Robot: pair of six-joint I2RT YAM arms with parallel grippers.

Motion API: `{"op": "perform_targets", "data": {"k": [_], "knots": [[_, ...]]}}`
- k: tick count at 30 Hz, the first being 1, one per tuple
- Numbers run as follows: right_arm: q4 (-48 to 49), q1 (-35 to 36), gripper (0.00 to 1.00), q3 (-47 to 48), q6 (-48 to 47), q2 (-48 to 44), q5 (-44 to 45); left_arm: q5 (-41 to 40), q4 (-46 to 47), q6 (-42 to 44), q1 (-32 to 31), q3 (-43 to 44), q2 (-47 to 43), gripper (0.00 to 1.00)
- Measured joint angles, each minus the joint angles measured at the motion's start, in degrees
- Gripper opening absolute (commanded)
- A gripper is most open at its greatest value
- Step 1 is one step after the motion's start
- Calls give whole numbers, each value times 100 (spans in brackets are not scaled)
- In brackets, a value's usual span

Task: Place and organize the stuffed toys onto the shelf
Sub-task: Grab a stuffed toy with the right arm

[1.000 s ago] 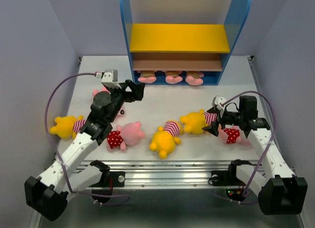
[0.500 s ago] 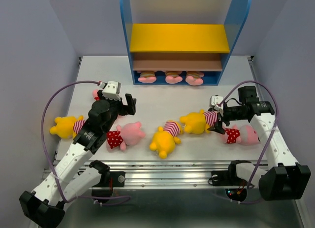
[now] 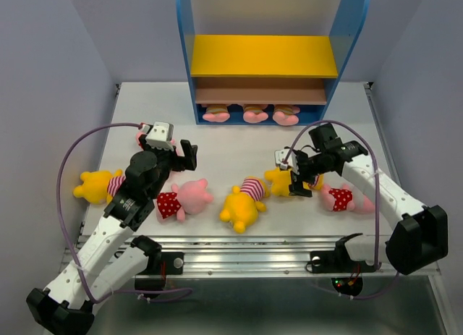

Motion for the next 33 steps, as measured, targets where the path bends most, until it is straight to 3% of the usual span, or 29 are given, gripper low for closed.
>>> {"op": "perform_targets", "data": {"k": [11,15,16,18,19,21,27,33], "knots": [[935,203,87,-299,391,605,691,9,-4,0,0,0,92,98],[1300,238,56,-544,494,802,975,28,13,-4,0,-13,92,99],[1458,269,35,-636,531,898,1088,33,50,-20,0,-55,87,99],[1646,295,11,-726,675,1038,1279,33,66,-52,0,-127,79,99],[1722,315,6,-723,767,1119,1368,37,74,-70,0,-170,74,99],[1858,323,1,-715,1014,1185,1502,81,85,-98,0,-223,68,99],[1910,293,1,-662,1727,841,1593,824,227,-85,4,-319,-52,99],[1775,-59,1,-63,3067,24,883,2085,758,-341,13,-494,-103,99]]}}
